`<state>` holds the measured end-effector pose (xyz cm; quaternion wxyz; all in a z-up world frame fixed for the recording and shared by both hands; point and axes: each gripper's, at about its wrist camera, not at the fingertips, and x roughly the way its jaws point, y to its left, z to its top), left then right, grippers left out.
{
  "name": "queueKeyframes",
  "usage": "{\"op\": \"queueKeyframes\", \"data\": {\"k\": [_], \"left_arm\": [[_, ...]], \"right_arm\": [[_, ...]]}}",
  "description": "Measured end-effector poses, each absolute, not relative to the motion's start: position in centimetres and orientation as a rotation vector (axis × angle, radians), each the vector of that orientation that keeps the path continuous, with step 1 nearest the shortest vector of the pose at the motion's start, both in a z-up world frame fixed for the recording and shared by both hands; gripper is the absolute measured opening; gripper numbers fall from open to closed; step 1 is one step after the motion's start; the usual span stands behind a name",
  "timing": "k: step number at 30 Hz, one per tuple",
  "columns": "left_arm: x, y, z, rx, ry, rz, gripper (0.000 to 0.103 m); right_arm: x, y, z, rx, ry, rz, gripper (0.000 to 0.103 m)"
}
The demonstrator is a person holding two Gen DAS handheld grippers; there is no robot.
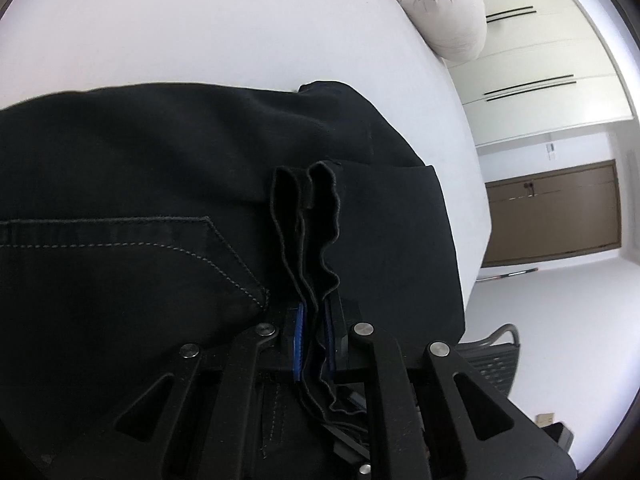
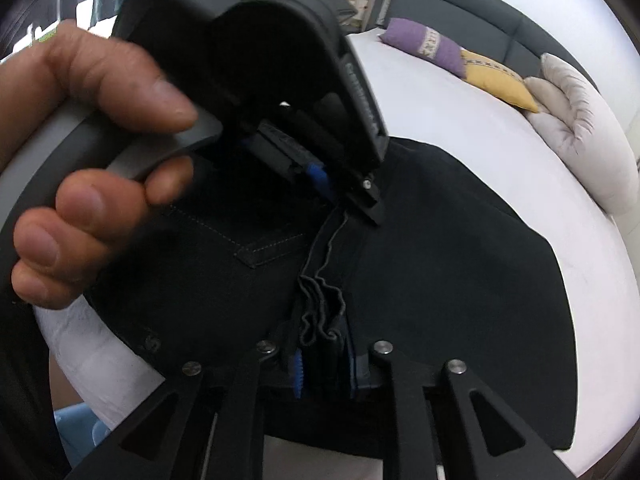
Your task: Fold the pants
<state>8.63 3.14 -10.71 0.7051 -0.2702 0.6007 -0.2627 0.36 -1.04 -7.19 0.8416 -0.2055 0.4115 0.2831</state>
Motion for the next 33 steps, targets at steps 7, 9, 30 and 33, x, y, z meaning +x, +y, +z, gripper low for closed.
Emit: {"op": "queueKeyframes", "data": {"k": [7,9,30,33], "left_arm": [[8.0,4.5,-5.5,-0.38,1.188,-0.386,0.011],[7.6,3.7,-4.0,-0.306,1.139,-0.404,0.011],[5.2,-3.7,-8.8,-0.122,1.202,-0.525,0.011],[5.7,-3.5,-8.7,-0.125,1.198,-0.522,0.011]], "right_arm": [[2.0,-7.4,-3.9,-0.078,1.011,0.817,0.047],[4.0,-11.1,-3.6,0.082,1.073,0.859,0.023],[26.1,-22.0,-14.3,0.682,1.4,0.876,0.0],[23.8,-22.0,-14.3,0.669,1.404,0.893,0.0]]}}
